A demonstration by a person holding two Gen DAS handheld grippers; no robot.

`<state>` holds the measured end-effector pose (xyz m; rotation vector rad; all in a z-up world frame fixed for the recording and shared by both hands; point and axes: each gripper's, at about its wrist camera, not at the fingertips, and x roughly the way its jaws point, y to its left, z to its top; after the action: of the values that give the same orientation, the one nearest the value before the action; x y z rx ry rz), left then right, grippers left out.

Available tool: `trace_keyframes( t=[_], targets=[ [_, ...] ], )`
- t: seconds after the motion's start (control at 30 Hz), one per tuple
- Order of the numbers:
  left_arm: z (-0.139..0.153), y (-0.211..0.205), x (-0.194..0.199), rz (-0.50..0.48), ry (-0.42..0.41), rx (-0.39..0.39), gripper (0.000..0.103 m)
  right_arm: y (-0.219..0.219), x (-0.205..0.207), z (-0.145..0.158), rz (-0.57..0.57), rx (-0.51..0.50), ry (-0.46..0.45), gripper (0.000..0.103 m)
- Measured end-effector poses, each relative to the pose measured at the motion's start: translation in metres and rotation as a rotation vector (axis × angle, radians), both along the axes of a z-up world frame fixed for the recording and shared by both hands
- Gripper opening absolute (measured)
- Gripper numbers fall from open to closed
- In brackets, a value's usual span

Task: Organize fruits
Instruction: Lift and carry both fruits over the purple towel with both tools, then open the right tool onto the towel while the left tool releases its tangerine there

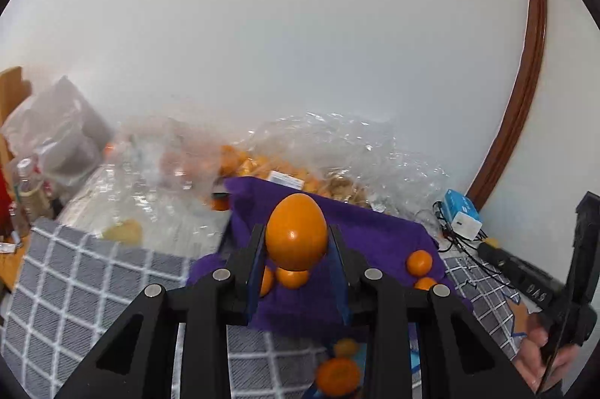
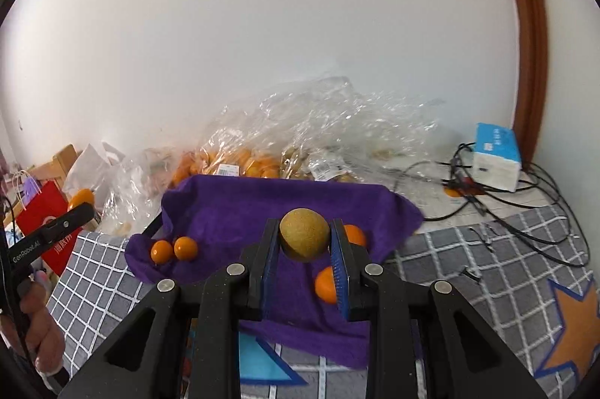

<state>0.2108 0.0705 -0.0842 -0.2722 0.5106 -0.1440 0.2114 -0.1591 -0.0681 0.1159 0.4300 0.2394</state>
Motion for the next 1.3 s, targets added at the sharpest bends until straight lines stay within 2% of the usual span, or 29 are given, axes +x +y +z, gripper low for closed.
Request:
trace_keyframes(
  t=[0.27, 0.37, 0.5, 0.67, 0.8, 0.93, 1.13, 1.27, 1.3],
  targets=[
    [-0.056, -0.025, 0.043, -0.076, 0.131, -0.014, 0.030, 0.015, 0.038, -0.052, 0.045, -0.010, 0.152, 0.026],
    [-0.066, -0.027, 0.044, -0.097, 0.150, 0.007, 0.030, 0.019, 0.044, -0.061, 0.055, -0.017, 0.180, 0.026],
    [-0.075, -0.029, 0.052, -0.134, 0.189, -0.040, 0.030, 0.024, 0.049, -0.071, 0.086, -0.012, 0.215, 0.026],
    [-0.085, -0.033, 0.056, -0.166, 0.220, -0.061, 0.030, 0.025, 0.056, -0.078, 0.092, -0.008, 0.253, 0.026],
    [-0.086, -0.036, 0.055, -0.177, 0.214, -0.055, 0.030, 0.028, 0.053, -0.079, 0.081, -0.041, 0.230, 0.026],
    [-0.086, -0.038, 0.055, -0.172, 0.210, -0.039, 0.030, 0.027, 0.056, -0.084, 0.081, -0.036, 0.257, 0.026],
    [-0.087, -0.043, 0.055, -0.157, 0.189, 0.007, 0.030, 0.034, 0.049, -0.082, 0.066, -0.105, 0.234, 0.027],
    [-0.086, -0.044, 0.057, -0.157, 0.184, 0.014, 0.030, 0.029, 0.043, -0.075, 0.062, -0.084, 0.208, 0.031],
    [-0.086, -0.044, 0.057, -0.158, 0.183, 0.014, 0.030, 0.026, 0.040, -0.072, 0.062, -0.068, 0.193, 0.035]
  ],
)
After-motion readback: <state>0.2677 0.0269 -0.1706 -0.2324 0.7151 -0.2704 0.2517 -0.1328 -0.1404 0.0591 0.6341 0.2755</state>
